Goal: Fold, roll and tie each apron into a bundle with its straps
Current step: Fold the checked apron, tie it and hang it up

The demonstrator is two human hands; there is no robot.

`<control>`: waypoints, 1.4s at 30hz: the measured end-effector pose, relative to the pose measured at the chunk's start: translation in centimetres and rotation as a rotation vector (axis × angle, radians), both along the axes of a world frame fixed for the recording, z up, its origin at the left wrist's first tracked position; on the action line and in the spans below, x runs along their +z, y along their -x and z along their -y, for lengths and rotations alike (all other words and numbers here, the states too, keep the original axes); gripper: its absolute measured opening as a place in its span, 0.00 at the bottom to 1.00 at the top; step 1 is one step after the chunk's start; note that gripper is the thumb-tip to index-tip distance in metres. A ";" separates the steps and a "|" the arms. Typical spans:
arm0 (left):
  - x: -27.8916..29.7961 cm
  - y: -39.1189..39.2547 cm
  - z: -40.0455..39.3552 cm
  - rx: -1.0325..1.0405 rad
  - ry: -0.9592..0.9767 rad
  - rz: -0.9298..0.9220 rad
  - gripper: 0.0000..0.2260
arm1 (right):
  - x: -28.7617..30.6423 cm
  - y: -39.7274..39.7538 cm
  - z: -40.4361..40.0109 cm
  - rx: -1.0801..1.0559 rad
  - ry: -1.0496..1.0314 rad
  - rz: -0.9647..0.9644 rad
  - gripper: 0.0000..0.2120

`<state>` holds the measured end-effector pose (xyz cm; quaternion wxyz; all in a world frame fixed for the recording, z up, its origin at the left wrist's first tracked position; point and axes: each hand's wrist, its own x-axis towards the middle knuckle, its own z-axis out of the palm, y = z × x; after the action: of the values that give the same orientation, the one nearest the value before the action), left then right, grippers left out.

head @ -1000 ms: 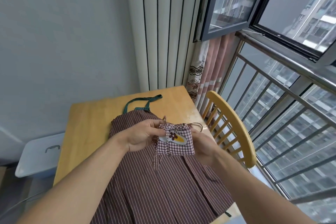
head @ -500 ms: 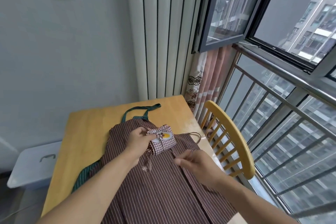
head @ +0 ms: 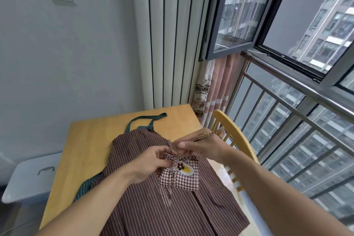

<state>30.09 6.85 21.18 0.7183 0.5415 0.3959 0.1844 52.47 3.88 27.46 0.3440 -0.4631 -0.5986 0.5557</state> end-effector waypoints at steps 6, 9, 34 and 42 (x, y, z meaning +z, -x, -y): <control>1.1 0.8 0.5 -0.022 0.155 0.276 0.11 | -4.5 0.4 1.4 -0.361 0.114 -0.175 0.05; 0.9 0.5 0.4 0.061 0.177 0.300 0.11 | -6.3 1.5 3.0 -0.366 0.185 -0.248 0.09; -3.9 -0.6 3.4 0.506 0.479 0.067 0.12 | -9.7 3.5 6.4 -0.546 -0.067 0.143 0.05; -5.3 -0.8 5.0 0.301 0.262 -0.210 0.10 | -10.7 4.0 4.5 -0.363 0.077 0.038 0.05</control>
<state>30.90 1.84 15.92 0.7019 0.3944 0.5654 0.1791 48.45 -0.58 16.75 0.4093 -0.5867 -0.4899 0.4983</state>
